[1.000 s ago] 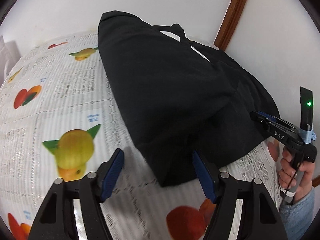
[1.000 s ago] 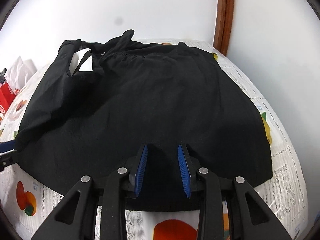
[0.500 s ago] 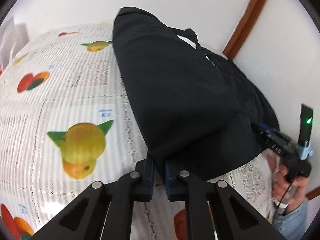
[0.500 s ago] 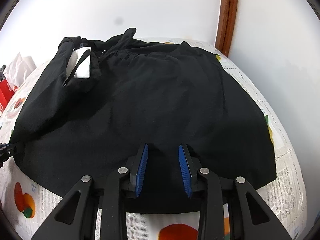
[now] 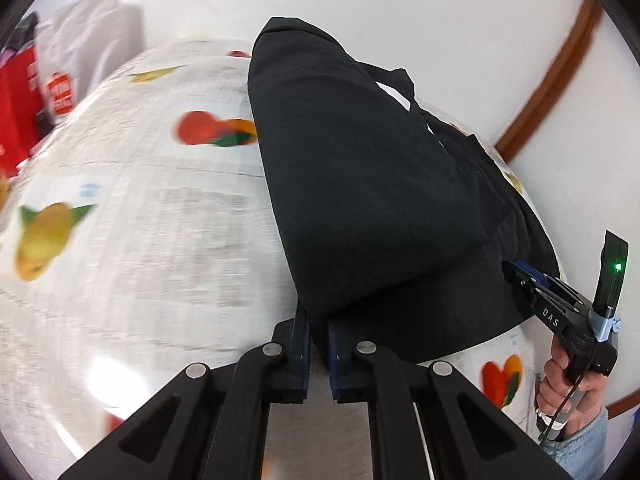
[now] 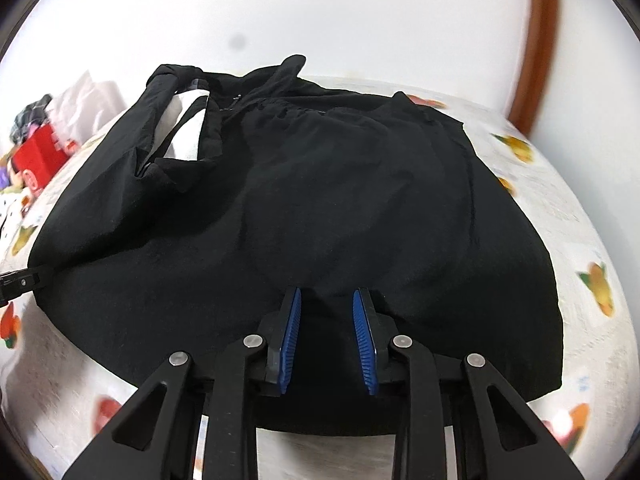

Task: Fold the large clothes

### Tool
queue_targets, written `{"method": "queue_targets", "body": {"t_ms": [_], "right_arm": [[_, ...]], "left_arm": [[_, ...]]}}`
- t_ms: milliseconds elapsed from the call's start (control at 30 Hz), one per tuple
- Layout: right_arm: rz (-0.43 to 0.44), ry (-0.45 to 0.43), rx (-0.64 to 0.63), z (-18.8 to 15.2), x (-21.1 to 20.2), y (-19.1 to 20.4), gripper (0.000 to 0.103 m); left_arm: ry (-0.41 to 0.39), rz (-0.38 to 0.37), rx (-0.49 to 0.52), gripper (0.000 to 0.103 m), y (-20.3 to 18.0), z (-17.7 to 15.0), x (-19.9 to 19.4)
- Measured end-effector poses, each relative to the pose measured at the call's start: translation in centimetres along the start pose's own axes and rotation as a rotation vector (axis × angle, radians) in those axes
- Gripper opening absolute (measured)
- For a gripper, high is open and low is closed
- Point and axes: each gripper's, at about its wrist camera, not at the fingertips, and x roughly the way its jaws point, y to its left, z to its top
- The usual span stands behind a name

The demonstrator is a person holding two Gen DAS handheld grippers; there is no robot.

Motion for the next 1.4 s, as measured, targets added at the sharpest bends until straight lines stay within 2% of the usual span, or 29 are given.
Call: {"method": "queue_targets", "body": {"t_ms": [200,267,300,367,400,433,467,500,533,600,633,733,867,967,1000,1067,1133,1167,1233,1400], "right_arm": [[0.06,0.017,-0.001,1.8,0.1,3.0,0.028],[0.105,-0.01,0.016,2.6,-1.0,3.0,0.029],[0.117,-0.023,0.014,2.9,-1.4,3.0,0.033],[0.154,-0.061,-0.005,4.0,-2.3,3.6,0.05],[0.184,-0.083,-0.011,4.6,-2.9,3.8,0.064],[0.203,-0.092,-0.015,5.2,-3.1,4.3,0.071],[0.227,-0.096,-0.02,5.5,-3.2,5.0,0.072],[0.253,-0.089,-0.026,5.8,-3.2,5.4,0.073],[0.278,-0.072,-0.034,6.1,-2.9,5.8,0.073],[0.302,-0.035,-0.05,6.6,-2.1,6.8,0.074],[0.306,-0.023,-0.055,6.7,-1.6,7.1,0.074],[0.347,0.015,-0.066,6.9,0.0,8.1,0.074],[0.384,0.059,-0.051,7.2,2.2,9.1,0.074],[0.419,0.078,-0.039,7.5,3.4,9.8,0.074],[0.429,0.081,-0.036,7.6,3.7,10.0,0.072],[0.459,0.089,-0.034,7.7,4.3,10.7,0.055],[0.455,0.073,-0.057,7.8,4.2,11.3,0.026],[0.458,0.052,-0.073,7.9,3.8,11.5,0.016],[0.465,0.004,-0.089,8.1,2.5,11.4,0.011],[0.499,-0.176,-0.047,8.4,-3.1,8.1,0.009]], "left_arm": [[0.018,0.014,-0.002,0.012,3.1,-0.2,-1.4],[0.011,0.014,0.012,0.018,3.0,-0.6,-1.7],[0.001,0.023,0.025,0.02,2.8,-0.9,-1.9],[-0.012,0.025,0.039,0.025,2.9,-1.9,-2.8],[-0.015,0.029,0.04,0.027,3.1,-2.0,-2.9],[-0.019,0.023,0.043,0.036,2.8,-1.8,-2.8],[-0.021,-0.001,0.044,0.044,2.7,-1.7,-2.8],[-0.023,-0.038,0.044,0.059,2.5,-1.9,-2.9],[-0.025,-0.052,0.049,0.063,2.2,-2.1,-2.9],[-0.021,-0.065,0.074,0.065,1.5,-2.3,-2.7],[-0.021,-0.058,0.091,0.069,1.0,-2.3,-2.5],[-0.038,-0.012,0.142,0.071,-0.4,-2.1,-1.8],[-0.046,0.012,0.157,0.081,-1.2,-1.6,-1.0],[-0.051,0.046,0.188,0.083,-1.9,-1.5,-0.3],[-0.051,0.065,0.205,0.083,-2.3,-1.6,-0.2],[-0.049,0.085,0.224,0.084,-2.8,-1.6,0.1],[-0.048,0.097,0.236,0.085,-2.9,-1.7,0.1],[-0.046,0.102,0.239,0.085,-2.9,-1.7,0.2],[-0.044,0.113,0.248,0.085,-3.0,-1.7,0.2],[-0.035,0.144,0.288,0.085,-3.6,-2.0,0.4]]}}
